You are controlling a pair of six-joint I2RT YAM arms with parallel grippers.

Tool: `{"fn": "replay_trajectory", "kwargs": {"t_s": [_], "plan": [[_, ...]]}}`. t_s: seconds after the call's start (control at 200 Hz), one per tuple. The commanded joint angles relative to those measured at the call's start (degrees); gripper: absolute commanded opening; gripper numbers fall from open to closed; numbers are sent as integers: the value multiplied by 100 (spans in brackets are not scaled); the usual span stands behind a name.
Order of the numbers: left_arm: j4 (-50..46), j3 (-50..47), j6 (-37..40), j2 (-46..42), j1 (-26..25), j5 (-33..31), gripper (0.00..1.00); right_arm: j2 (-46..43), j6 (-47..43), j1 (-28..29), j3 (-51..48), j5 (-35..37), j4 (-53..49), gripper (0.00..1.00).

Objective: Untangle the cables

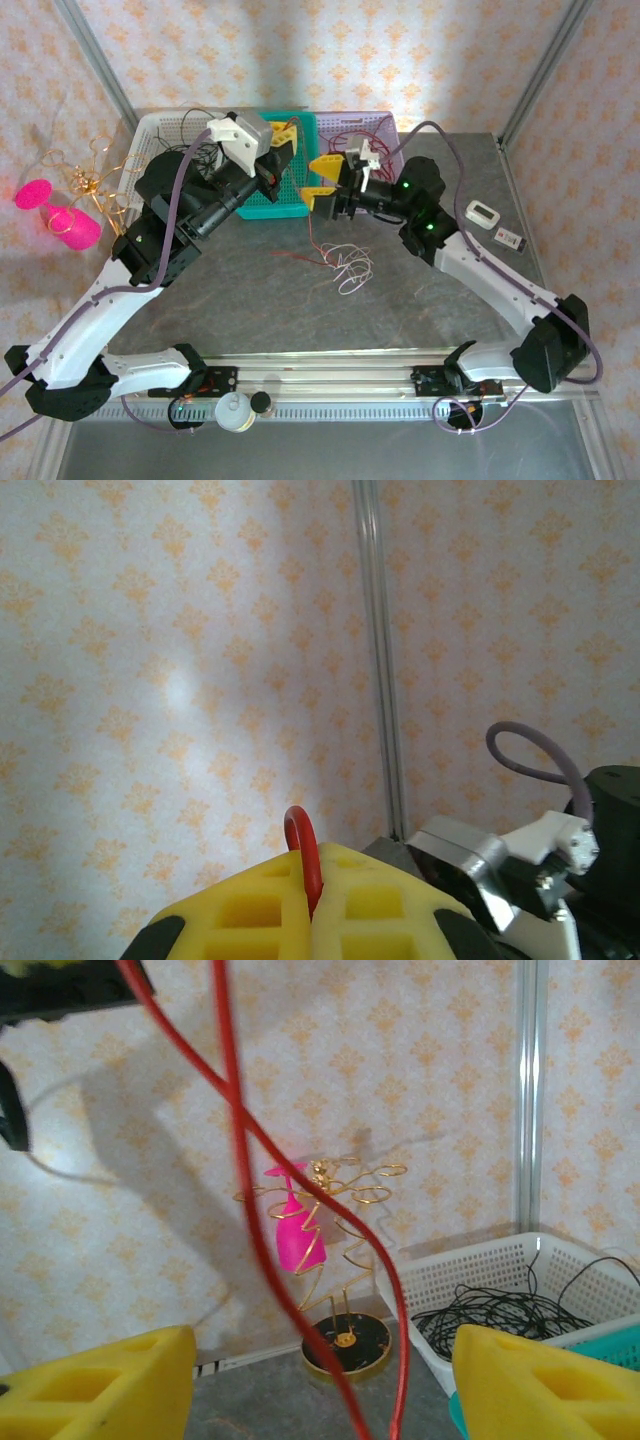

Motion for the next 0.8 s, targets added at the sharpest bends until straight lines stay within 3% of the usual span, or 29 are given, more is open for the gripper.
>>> {"fn": "replay_trajectory", "kwargs": {"t_s": [0.0,0.23,0.36,0.521,0.746,0.796], "plan": [[-4,-21,-23,-28,49,120,0,199,-128,46,360,346,-36,62],[-54,-156,-32,-91,45,38,0,498,-615,46,892,992,-754,24],[-126,-307,-12,-252,45,-472,0,415,-1010,-68,1308,1442,-1634,10],[-328,-589,54,-503,53,-921,0,100,-1030,-496,1577,1804,-2132,0],[-301,-1185,-192,-714,86,-813,0,135,-1185,-692,2393,2987,-2206,0],[-211,-1328,-306,-699,89,-688,12,280,-1053,-701,2745,3192,-2267,0]]}}
